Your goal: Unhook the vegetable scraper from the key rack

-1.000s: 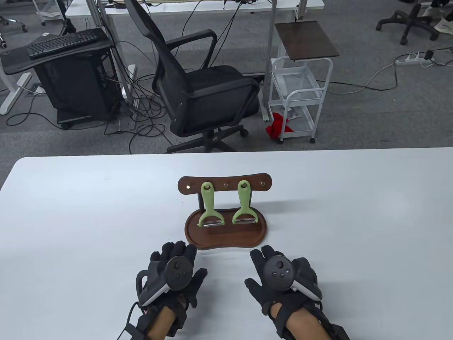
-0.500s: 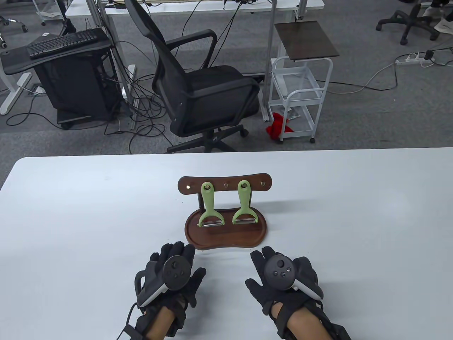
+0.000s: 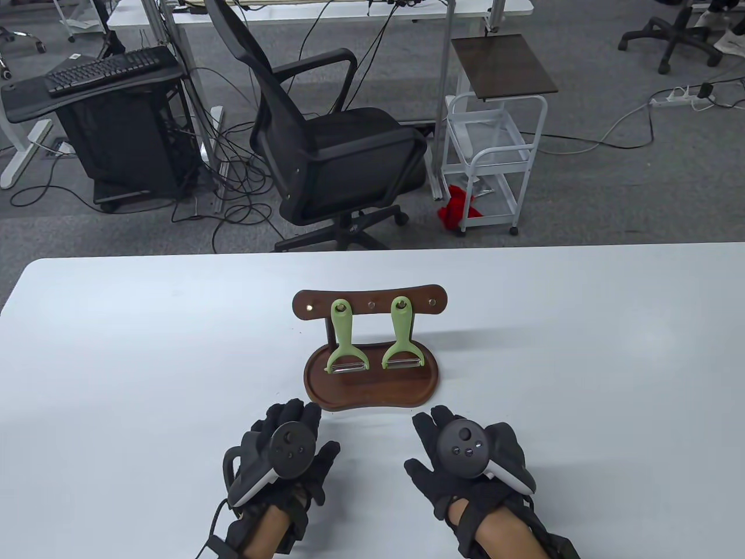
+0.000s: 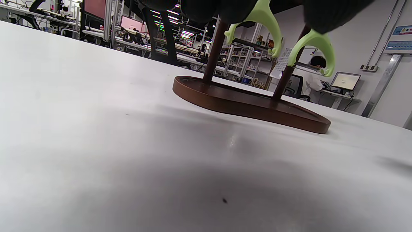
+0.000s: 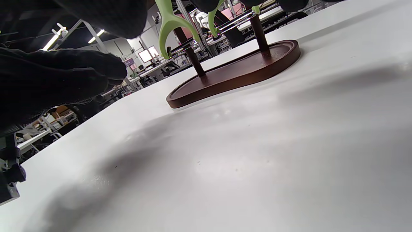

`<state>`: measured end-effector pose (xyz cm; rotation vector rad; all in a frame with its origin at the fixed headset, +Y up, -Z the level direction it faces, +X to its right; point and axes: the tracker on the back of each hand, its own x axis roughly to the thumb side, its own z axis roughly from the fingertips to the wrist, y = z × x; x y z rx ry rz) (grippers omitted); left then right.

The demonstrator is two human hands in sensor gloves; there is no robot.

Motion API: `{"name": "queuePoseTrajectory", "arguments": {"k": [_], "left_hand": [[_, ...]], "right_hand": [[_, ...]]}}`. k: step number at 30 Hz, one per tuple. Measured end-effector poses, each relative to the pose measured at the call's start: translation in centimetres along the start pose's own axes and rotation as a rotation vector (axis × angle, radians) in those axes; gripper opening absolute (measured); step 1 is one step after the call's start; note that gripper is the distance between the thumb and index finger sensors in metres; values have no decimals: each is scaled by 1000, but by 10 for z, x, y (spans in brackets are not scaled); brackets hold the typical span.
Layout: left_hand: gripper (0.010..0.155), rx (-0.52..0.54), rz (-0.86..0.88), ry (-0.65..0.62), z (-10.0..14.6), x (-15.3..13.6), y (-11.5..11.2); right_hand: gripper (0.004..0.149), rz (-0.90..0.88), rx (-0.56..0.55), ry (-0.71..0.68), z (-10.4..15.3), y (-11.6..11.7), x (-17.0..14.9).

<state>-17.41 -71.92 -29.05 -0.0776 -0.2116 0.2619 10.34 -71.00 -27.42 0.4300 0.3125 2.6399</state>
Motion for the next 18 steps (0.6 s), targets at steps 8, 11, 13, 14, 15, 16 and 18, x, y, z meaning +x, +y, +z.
{"name": "queuePoseTrajectory", "arguments": {"k": [8, 11, 13, 14, 15, 16, 18], "left_hand": [[79, 34, -7, 14, 1, 3, -2], [80, 64, 23, 20, 1, 3, 0], [81, 103, 49, 26, 1, 4, 2], [81, 128, 65, 29, 1, 5, 4], [81, 146, 75, 41, 0, 5, 6], [81, 152, 81, 48, -1, 5, 7], [83, 181, 74, 90, -4, 5, 12]], "right_hand": [[72, -22, -1, 7, -1, 0, -4], [72, -36, 4, 16, -2, -1, -8], [72, -42, 1, 23, -2, -1, -10], [72, -43, 4, 26, -3, -1, -10], [72, -43, 6, 25, -3, -1, -10], [72, -43, 5, 24, -3, -1, -10], [72, -42, 0, 19, -3, -2, -10]]}}
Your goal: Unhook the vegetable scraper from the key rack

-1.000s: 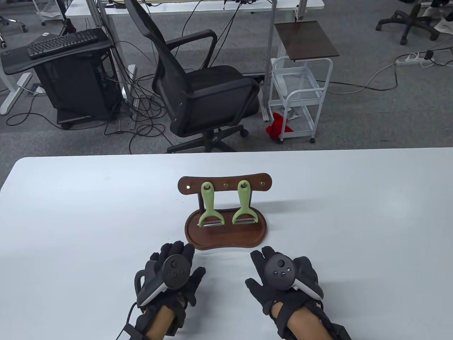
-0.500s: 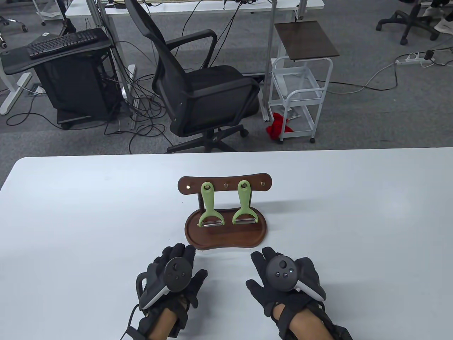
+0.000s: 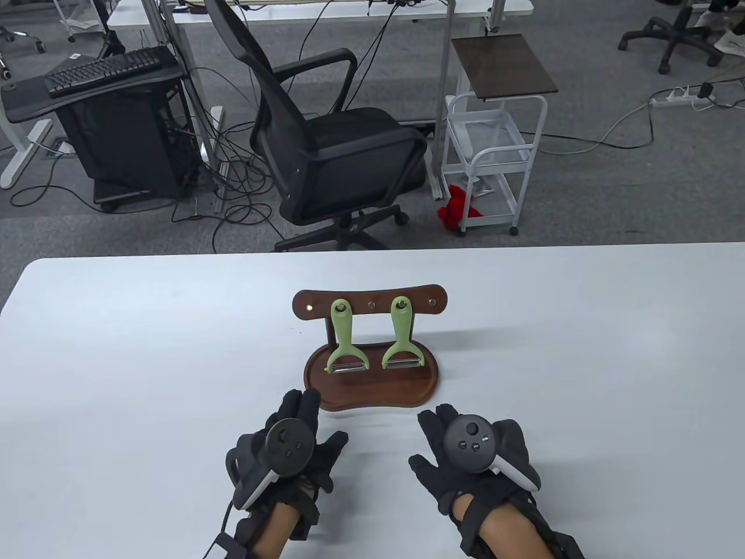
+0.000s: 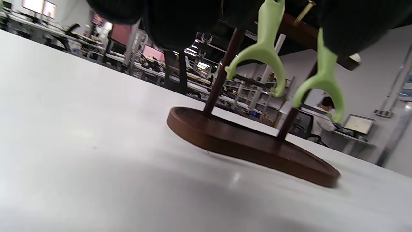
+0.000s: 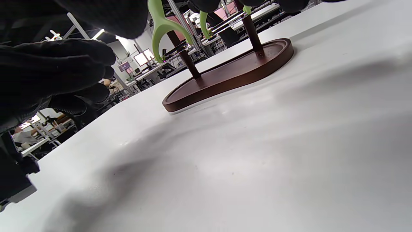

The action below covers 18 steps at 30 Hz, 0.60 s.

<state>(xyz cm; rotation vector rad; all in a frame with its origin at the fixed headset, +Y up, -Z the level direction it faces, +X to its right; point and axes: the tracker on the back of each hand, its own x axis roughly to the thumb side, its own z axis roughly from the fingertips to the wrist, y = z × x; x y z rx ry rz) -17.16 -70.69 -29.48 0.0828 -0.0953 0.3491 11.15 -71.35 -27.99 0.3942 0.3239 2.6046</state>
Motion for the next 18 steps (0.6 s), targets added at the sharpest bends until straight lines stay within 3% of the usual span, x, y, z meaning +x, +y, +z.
{"name": "queuePoseTrajectory", "arguments": {"k": [18], "left_hand": [[86, 94, -113, 66, -44, 22, 16]], "right_hand": [[72, 4, -1, 11, -3, 1, -3]]}}
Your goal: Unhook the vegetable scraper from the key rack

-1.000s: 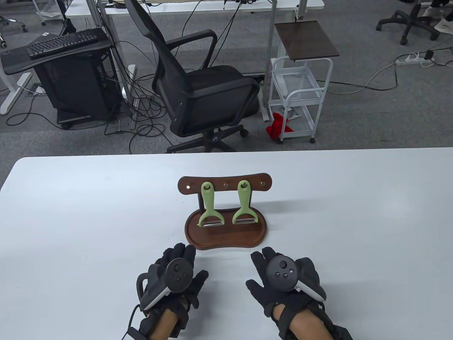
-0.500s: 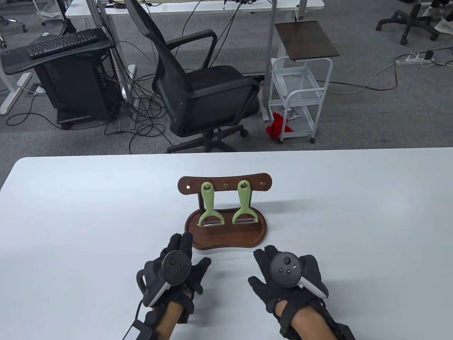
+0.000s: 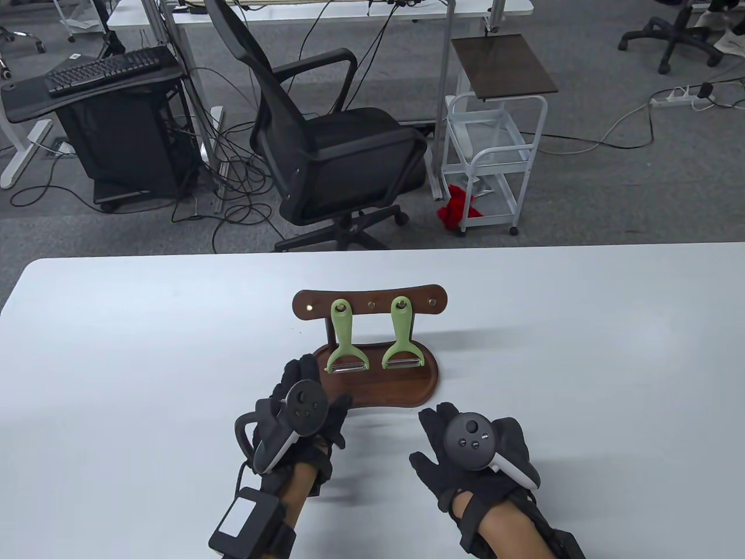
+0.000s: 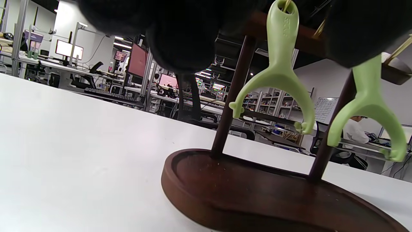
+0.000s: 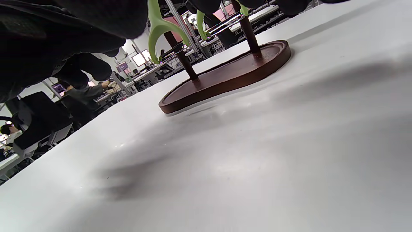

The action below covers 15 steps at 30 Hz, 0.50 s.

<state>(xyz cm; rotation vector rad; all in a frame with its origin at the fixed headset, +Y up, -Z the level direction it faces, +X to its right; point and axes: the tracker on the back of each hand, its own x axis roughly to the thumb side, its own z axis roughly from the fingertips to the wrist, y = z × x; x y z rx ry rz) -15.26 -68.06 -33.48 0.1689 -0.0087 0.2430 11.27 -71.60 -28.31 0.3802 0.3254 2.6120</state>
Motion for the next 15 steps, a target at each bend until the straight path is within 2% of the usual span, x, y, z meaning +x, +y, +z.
{"name": "queuePoseTrajectory", "arguments": {"k": [5, 15], "left_hand": [[82, 1, -40, 15, -12, 6, 2], [79, 8, 12, 89, -36, 21, 3]], "right_hand": [[72, -4, 10, -2, -1, 1, 1], [72, -4, 17, -5, -1, 1, 2]]}}
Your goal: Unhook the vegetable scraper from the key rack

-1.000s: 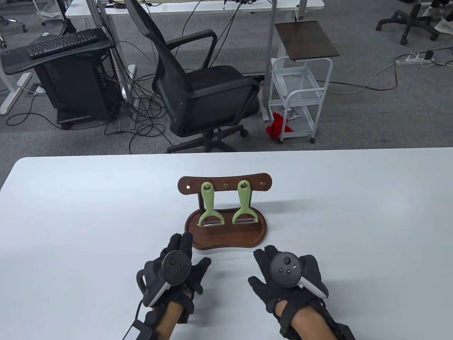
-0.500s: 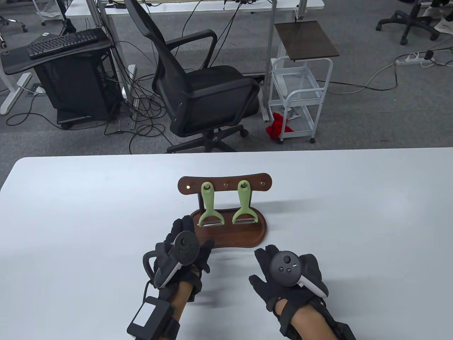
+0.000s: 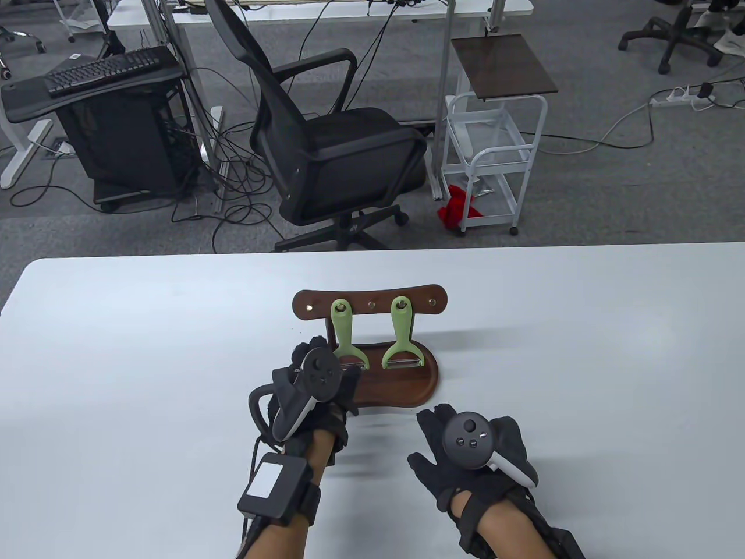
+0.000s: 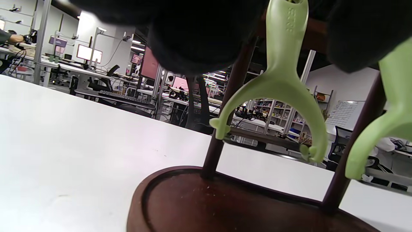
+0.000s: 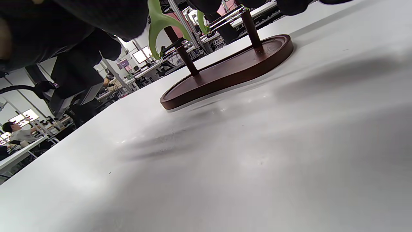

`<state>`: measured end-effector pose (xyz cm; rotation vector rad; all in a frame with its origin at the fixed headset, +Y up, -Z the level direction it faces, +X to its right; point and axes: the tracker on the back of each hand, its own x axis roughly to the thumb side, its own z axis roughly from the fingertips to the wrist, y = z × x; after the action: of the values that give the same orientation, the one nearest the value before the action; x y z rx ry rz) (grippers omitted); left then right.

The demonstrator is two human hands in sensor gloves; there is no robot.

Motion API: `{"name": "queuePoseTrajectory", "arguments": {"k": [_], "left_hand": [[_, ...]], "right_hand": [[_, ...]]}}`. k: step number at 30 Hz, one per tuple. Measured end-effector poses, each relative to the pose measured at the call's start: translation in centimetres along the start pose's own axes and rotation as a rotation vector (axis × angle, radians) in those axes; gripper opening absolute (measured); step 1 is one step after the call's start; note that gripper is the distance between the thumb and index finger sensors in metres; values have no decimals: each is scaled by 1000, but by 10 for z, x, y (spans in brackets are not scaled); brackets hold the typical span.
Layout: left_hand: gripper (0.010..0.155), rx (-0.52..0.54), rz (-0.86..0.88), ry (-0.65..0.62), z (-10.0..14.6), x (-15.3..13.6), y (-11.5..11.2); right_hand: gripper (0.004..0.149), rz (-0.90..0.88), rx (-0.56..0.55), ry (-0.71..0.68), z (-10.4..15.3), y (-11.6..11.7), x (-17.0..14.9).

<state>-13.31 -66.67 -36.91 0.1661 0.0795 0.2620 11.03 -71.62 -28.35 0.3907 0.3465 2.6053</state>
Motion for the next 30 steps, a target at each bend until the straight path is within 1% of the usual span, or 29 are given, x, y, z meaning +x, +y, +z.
{"name": "queuePoseTrajectory", "arguments": {"k": [4, 12, 18, 23, 30], "left_hand": [[76, -14, 51, 42, -9, 3, -1], [75, -61, 96, 163, -27, 2, -7], [74, -59, 95, 169, -37, 7, -11], [70, -73, 81, 200, -44, 11, -13], [59, -100, 85, 233, -52, 14, -17]], "right_hand": [[72, -4, 3, -1, 0, 0, 0], [72, -5, 5, -8, -1, 0, 1], [72, -1, 8, -7, -1, 1, 2], [72, -1, 11, -11, -2, 1, 2], [72, -3, 14, -9, -2, 1, 2]]}}
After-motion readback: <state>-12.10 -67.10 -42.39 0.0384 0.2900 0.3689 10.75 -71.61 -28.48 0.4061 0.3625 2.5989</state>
